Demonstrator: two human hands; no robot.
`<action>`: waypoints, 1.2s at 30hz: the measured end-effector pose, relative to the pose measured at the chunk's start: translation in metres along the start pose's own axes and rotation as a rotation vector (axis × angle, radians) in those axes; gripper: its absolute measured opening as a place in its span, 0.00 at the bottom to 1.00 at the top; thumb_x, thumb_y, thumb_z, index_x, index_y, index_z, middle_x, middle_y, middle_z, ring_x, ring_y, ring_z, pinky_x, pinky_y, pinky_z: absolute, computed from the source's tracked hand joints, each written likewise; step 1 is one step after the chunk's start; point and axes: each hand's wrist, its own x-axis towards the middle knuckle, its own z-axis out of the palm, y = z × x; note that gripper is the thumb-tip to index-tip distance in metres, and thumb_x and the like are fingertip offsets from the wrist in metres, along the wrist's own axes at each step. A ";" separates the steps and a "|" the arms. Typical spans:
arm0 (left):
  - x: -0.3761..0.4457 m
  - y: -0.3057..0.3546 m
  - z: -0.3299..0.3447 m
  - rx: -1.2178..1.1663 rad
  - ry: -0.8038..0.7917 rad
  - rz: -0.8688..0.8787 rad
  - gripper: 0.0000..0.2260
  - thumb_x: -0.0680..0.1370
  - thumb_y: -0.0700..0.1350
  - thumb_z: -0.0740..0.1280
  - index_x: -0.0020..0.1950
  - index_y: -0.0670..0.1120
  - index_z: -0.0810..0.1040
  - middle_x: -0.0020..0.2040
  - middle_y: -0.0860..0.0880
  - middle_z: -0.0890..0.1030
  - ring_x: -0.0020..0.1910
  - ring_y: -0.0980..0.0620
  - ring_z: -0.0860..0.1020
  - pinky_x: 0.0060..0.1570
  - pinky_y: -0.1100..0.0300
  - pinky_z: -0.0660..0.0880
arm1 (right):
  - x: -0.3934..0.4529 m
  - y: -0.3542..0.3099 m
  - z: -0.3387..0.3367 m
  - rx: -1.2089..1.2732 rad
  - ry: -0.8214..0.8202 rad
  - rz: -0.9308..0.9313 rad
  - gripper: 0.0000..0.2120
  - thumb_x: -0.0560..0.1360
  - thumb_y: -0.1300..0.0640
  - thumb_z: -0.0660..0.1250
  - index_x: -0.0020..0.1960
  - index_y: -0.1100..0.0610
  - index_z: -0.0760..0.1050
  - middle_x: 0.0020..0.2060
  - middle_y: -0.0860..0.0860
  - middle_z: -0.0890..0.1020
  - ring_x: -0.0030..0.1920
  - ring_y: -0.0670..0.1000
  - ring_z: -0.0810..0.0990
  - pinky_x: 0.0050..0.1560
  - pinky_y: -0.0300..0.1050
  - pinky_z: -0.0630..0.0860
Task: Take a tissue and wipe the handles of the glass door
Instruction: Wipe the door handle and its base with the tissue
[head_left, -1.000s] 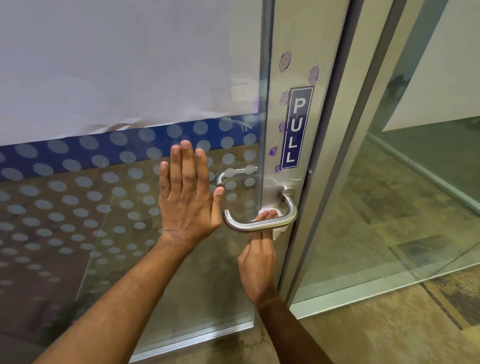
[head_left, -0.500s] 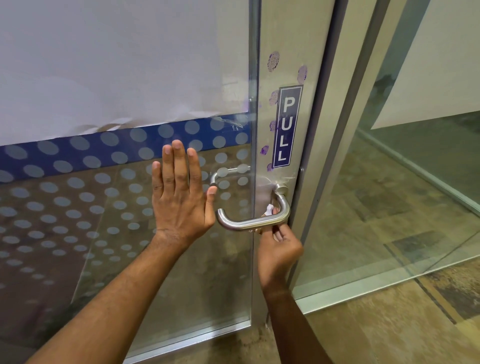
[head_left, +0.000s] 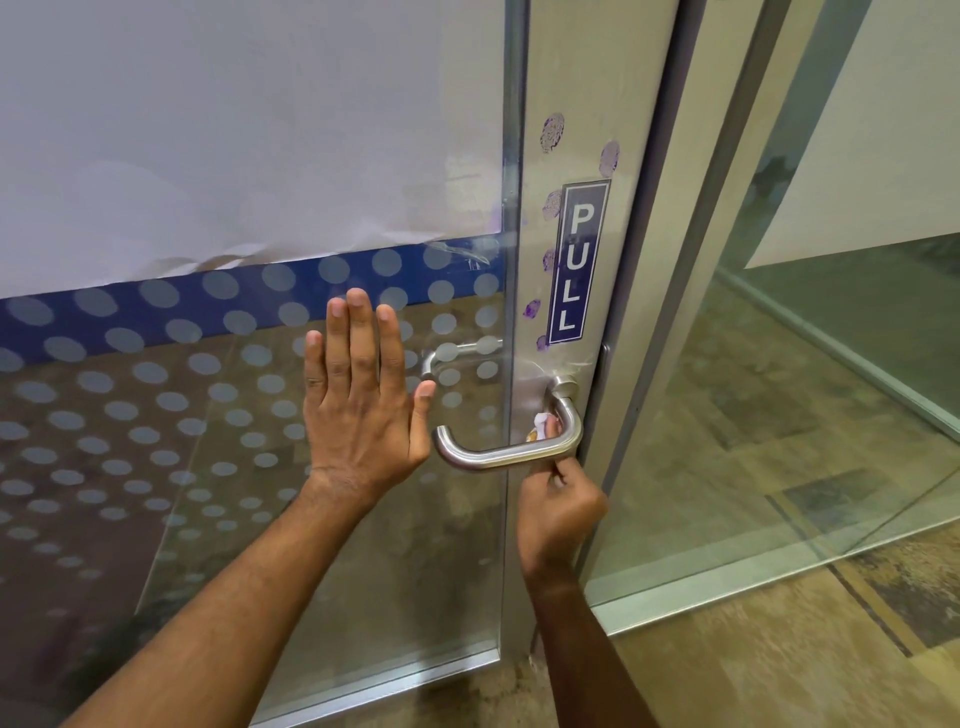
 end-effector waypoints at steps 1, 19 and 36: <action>0.000 0.000 0.000 -0.004 0.000 -0.001 0.43 0.78 0.55 0.60 0.78 0.43 0.32 0.77 0.47 0.28 0.78 0.48 0.31 0.76 0.51 0.33 | 0.003 -0.001 -0.002 0.045 -0.010 0.071 0.10 0.70 0.73 0.70 0.47 0.63 0.84 0.39 0.54 0.86 0.39 0.44 0.80 0.43 0.41 0.78; 0.000 0.002 -0.001 -0.004 -0.015 -0.010 0.44 0.78 0.54 0.60 0.78 0.42 0.31 0.77 0.46 0.27 0.78 0.47 0.31 0.76 0.50 0.33 | 0.068 -0.012 -0.030 0.236 -0.330 0.288 0.15 0.73 0.73 0.67 0.53 0.58 0.81 0.46 0.54 0.85 0.42 0.41 0.84 0.47 0.32 0.78; 0.000 0.000 0.000 -0.015 -0.010 -0.006 0.43 0.78 0.55 0.59 0.79 0.42 0.32 0.77 0.46 0.28 0.78 0.47 0.32 0.76 0.51 0.33 | 0.022 -0.039 0.008 0.943 -0.030 0.954 0.16 0.70 0.77 0.67 0.49 0.59 0.79 0.37 0.49 0.86 0.38 0.47 0.85 0.42 0.40 0.82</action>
